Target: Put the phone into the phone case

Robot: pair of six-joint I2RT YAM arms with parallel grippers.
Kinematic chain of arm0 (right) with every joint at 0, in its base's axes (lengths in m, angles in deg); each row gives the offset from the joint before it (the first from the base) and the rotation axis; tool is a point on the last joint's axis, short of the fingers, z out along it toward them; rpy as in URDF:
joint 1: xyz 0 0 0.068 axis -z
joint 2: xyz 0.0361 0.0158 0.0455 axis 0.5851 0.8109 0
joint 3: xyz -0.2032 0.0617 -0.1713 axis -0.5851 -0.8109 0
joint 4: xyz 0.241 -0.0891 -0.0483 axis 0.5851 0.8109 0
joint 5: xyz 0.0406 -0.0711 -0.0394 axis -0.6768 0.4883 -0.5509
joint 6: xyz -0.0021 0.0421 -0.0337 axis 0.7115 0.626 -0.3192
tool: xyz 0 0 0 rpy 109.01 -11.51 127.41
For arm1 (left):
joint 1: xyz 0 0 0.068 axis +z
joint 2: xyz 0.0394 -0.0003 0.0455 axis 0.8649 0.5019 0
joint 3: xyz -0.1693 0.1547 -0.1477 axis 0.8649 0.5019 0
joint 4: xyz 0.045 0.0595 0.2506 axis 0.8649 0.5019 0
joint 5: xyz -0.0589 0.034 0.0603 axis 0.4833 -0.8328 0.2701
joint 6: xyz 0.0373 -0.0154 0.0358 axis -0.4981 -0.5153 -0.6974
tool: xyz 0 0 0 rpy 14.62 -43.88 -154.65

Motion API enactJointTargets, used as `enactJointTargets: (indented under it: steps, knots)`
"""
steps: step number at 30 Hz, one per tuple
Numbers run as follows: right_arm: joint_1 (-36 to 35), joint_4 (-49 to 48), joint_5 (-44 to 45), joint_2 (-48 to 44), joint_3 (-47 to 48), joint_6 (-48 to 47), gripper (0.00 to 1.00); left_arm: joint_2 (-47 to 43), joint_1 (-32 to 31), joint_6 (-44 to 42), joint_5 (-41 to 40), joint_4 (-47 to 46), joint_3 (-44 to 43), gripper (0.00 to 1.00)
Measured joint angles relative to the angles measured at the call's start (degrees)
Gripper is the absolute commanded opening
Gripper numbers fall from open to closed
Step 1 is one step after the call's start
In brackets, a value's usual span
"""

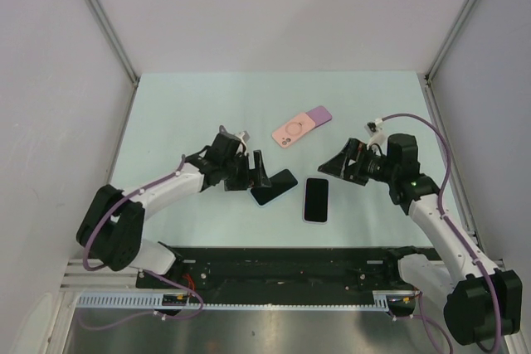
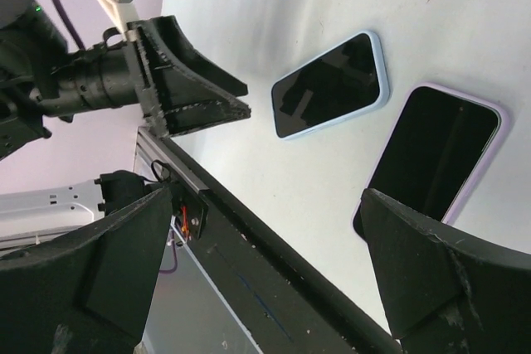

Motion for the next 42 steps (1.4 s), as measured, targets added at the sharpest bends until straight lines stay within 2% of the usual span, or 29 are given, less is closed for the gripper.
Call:
enactJointTargets:
  steps: [1,2,3,5,8,13,19,24,31,39,42]
  knots:
    - [0.02,0.22,0.0,-0.17,0.09,0.02,1.0,0.7,0.55,-0.74,-0.07,0.02,-0.07,0.73]
    - [0.02,0.26,0.0,-0.42,0.11,0.02,1.0,1.49,1.2,-1.57,-0.07,0.0,-0.26,0.46]
    - [0.02,0.42,0.0,-0.7,0.2,0.04,1.0,2.4,2.1,-2.34,-0.11,0.0,-0.61,0.37]
    - [0.02,0.48,0.0,-1.2,0.35,0.09,1.0,4.92,4.04,-4.09,-0.35,0.04,-2.21,0.21]
    - [0.02,0.5,-0.04,-1.88,0.5,0.15,1.0,9.51,6.03,-6.23,-1.49,-0.11,-5.25,0.12]
    - [0.02,1.18,-0.04,-2.99,0.5,0.15,1.0,15.8,6.78,-8.15,-2.91,0.26,-6.56,0.06]
    - [0.02,1.22,-0.17,-4.11,0.52,0.7,1.0,17.07,6.54,-8.22,-1.07,-0.37,-5.9,0.04]
    - [0.02,0.81,-0.68,-4.02,0.52,1.95,1.0,14.53,4.9,-7.54,0.98,-2.91,-1.99,0.04]
    - [0.02,0.83,-0.63,-4.24,0.52,2.19,1.0,9.01,-1.64,-3.58,4.11,-6.4,5.7,0.07]
    - [0.04,0.9,-0.61,-4.42,0.52,2.14,1.0,6.49,-6.71,-0.26,5.29,-7.69,6.6,0.09]
    - [0.04,1.03,-0.61,-4.42,0.52,2.03,1.0,5.7,-7.3,0.98,5.84,-8.74,6.62,0.13]
